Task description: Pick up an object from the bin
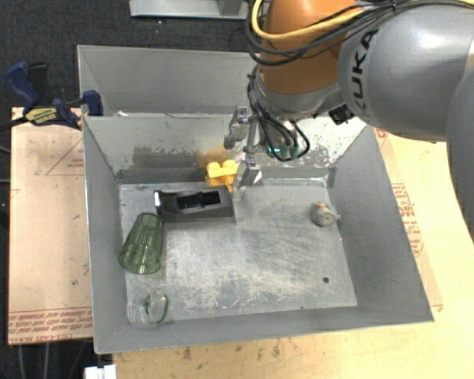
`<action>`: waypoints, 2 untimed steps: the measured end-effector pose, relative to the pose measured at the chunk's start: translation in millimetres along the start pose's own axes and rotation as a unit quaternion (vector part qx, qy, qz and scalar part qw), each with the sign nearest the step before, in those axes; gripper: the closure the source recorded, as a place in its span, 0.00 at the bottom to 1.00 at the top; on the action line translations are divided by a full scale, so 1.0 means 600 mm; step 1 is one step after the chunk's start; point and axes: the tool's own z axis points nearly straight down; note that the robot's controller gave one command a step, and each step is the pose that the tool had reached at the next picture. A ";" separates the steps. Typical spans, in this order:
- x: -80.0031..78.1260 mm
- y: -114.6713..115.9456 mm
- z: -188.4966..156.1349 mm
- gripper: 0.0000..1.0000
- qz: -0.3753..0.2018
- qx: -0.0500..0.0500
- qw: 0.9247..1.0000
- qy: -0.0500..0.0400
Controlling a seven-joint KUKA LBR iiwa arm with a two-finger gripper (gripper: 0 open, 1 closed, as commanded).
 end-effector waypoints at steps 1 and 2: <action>-0.002 -0.001 -0.009 0.00 0.001 0.000 1.000 -0.004; -0.002 0.030 0.088 0.00 -0.048 0.000 0.999 -0.006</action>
Offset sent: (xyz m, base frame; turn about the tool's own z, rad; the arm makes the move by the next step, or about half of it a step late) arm -0.0030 0.0532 -0.1667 -0.2830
